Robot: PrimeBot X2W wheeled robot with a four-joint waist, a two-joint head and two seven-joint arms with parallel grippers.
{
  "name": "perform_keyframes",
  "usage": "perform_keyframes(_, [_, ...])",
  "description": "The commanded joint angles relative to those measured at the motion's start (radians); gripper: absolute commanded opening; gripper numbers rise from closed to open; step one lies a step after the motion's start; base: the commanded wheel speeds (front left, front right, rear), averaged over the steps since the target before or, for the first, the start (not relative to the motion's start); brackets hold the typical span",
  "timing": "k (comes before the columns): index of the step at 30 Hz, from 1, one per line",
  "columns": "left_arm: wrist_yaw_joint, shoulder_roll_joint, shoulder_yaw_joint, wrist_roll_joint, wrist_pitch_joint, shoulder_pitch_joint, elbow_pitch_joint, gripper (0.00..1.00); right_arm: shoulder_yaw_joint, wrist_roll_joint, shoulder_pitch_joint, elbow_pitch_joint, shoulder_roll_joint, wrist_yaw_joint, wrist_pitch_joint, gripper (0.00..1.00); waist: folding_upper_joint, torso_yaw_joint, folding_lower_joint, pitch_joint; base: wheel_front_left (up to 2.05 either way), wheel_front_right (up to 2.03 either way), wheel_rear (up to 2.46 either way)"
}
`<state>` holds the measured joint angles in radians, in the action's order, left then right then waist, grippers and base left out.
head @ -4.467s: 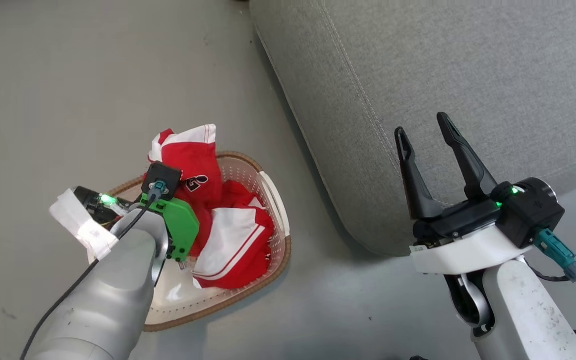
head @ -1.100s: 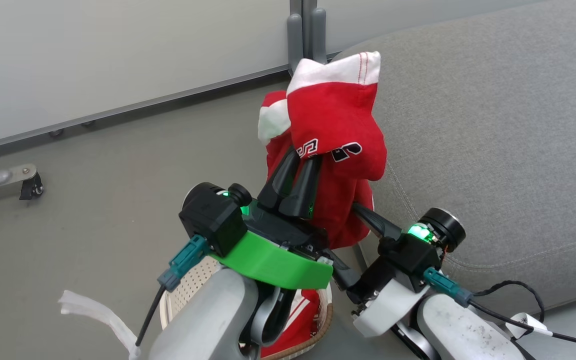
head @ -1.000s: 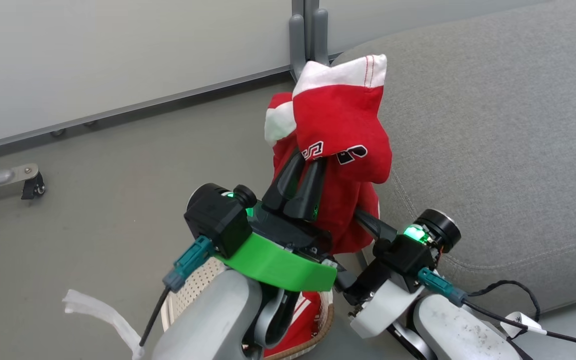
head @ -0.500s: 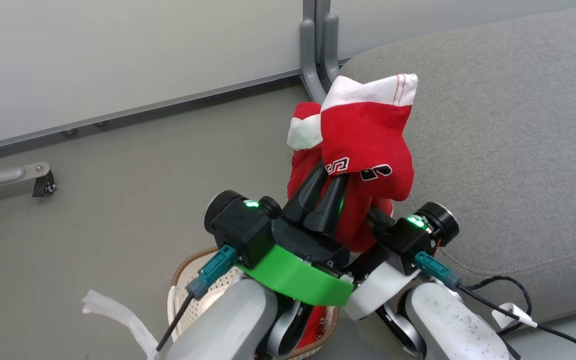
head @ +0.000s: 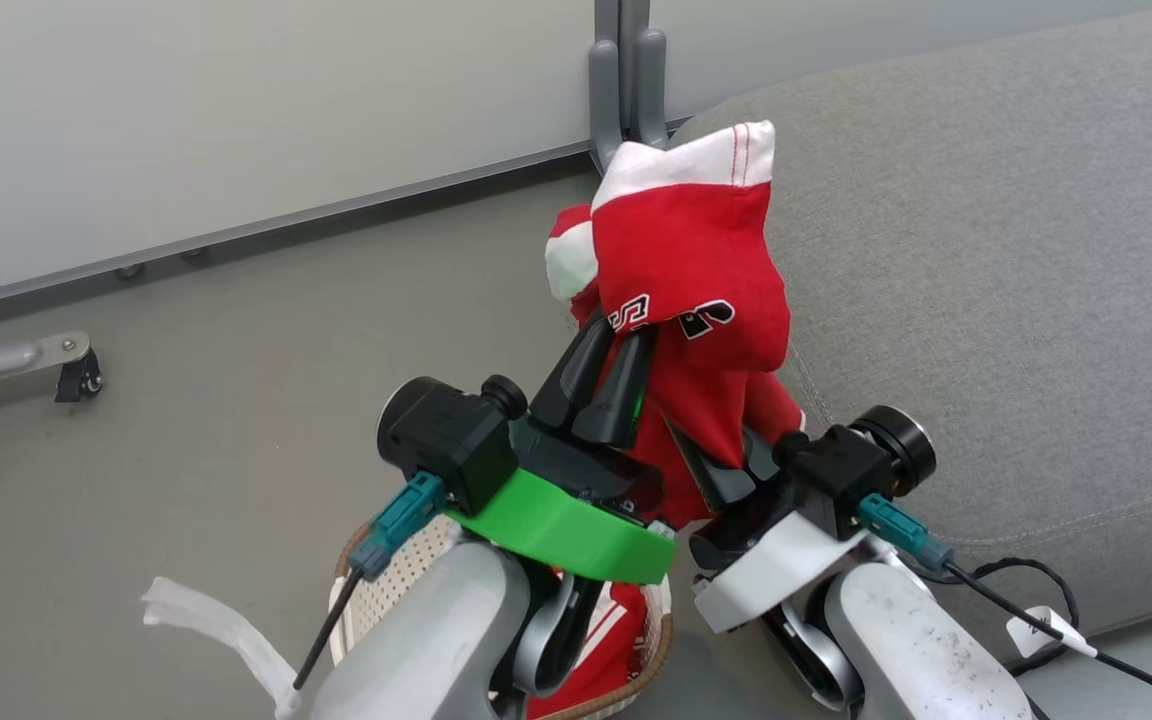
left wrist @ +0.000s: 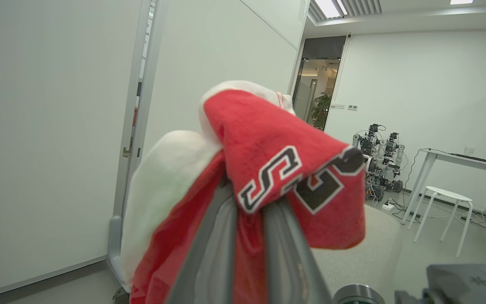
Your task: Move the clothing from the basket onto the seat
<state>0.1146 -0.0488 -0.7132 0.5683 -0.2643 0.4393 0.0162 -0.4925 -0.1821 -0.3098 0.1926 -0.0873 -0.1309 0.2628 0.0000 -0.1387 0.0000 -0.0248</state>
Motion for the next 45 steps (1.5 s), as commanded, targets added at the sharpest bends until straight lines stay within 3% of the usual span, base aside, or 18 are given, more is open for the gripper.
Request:
perform_keyframes(1, [0.001, -0.003, 0.009, -0.004, 0.0, -0.017, 0.007, 0.0, 0.005, -0.005, 0.018, -0.006, -0.001, 0.0, 0.003, 0.0, 0.0, -0.002, 0.0, 0.002, 0.0, 0.0, 0.0])
perform_keyframes(17, [-0.034, -0.003, 0.017, 0.033, 0.0, -0.073, 0.101, 0.0, 0.084, -0.044, 0.051, -0.057, 0.008, 0.0, 0.003, 0.0, 0.0, 0.001, 0.0, 0.019, 0.0, 0.0, 0.0])
perform_keyframes(18, [-0.032, -0.003, 0.015, 0.038, 0.0, -0.083, 0.112, 0.33, 0.087, -0.046, 0.053, -0.06, 0.008, 0.0, 0.003, 0.0, 0.0, 0.0, 0.0, 0.02, 0.0, 0.0, 0.0])
perform_keyframes(19, [-0.035, -0.003, 0.008, 0.042, 0.0, -0.09, 0.129, 1.0, 0.09, -0.047, 0.054, -0.063, 0.009, 0.0, 0.003, 0.0, 0.0, 0.0, 0.0, 0.021, 0.0, 0.0, 0.0])
perform_keyframes(33, [-0.096, -0.003, 0.094, -0.078, 0.0, -0.181, 0.241, 1.0, 0.166, -0.05, 0.063, -0.103, 0.006, 0.0, 0.003, 0.0, 0.0, 0.01, 0.0, 0.015, 0.0, 0.0, 0.0])
perform_keyframes(45, [-0.132, -0.005, 0.298, -0.259, 0.0, -0.328, 0.3, 1.0, 0.283, -0.042, 0.123, -0.146, -0.017, 0.0, 0.003, 0.0, 0.0, 0.064, 0.0, 0.034, 0.0, 0.0, 0.0])
